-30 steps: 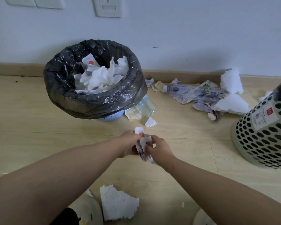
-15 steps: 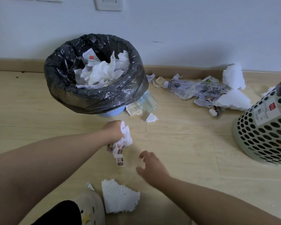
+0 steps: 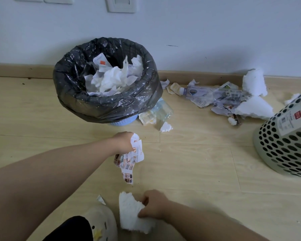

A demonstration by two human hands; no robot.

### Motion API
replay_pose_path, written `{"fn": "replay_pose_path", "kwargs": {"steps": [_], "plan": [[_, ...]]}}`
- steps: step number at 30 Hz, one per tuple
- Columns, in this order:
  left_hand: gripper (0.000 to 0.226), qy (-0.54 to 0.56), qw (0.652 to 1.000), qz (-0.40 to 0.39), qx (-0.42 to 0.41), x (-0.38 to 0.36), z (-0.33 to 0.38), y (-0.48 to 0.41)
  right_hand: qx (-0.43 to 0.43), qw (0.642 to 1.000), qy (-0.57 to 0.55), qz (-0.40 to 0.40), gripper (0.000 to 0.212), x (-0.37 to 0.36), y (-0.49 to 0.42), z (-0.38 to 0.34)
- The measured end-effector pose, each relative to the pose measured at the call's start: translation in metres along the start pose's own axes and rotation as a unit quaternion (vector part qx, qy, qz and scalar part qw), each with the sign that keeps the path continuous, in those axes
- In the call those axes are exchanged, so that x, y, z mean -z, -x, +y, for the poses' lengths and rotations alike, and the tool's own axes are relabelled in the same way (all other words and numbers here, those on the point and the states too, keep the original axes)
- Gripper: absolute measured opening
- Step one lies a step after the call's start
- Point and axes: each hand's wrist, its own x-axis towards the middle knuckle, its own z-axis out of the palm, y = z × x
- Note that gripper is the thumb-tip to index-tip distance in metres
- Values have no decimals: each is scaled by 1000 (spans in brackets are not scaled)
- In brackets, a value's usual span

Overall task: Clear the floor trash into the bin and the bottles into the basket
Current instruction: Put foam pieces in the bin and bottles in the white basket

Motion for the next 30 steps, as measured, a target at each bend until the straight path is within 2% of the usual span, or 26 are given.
{"fn": "replay_pose_path", "kwargs": {"steps": [2,4,6,8,9,11,13,16,19,22,25,26,30], "plan": [[46,-1,1000,7,-3,3,1,0,-26,998,-60,24,12,27,-4,3],[45,8,1000,15,-10,5,1,-1,-55,984,-151,78,23,61,-5,8],[34,58,998,24,-13,7,2,-3,-70,956,-251,137,22,99,-1,14],[19,118,993,31,-7,9,7,-3,-70,914,-356,183,18,130,6,17],[19,154,987,33,-1,9,12,-5,-63,891,-401,202,15,144,10,17],[26,253,967,27,18,13,26,-5,-44,858,-464,217,10,162,16,13],[32,365,930,15,35,17,44,-5,-26,835,-511,202,7,173,20,3],[32,509,861,8,6,30,75,-1,14,812,-550,194,5,187,26,-18],[26,578,814,32,-39,55,105,9,74,776,-585,222,5,206,37,-39],[27,588,802,69,-82,81,125,21,134,755,-587,259,7,225,51,-56],[61,579,803,79,-114,103,131,25,171,758,-559,288,8,236,60,-77],[66,570,806,88,-136,108,130,29,179,764,-545,295,10,238,63,-86],[61,570,789,178,-144,134,114,38,222,772,-511,307,21,241,64,-118]]}}
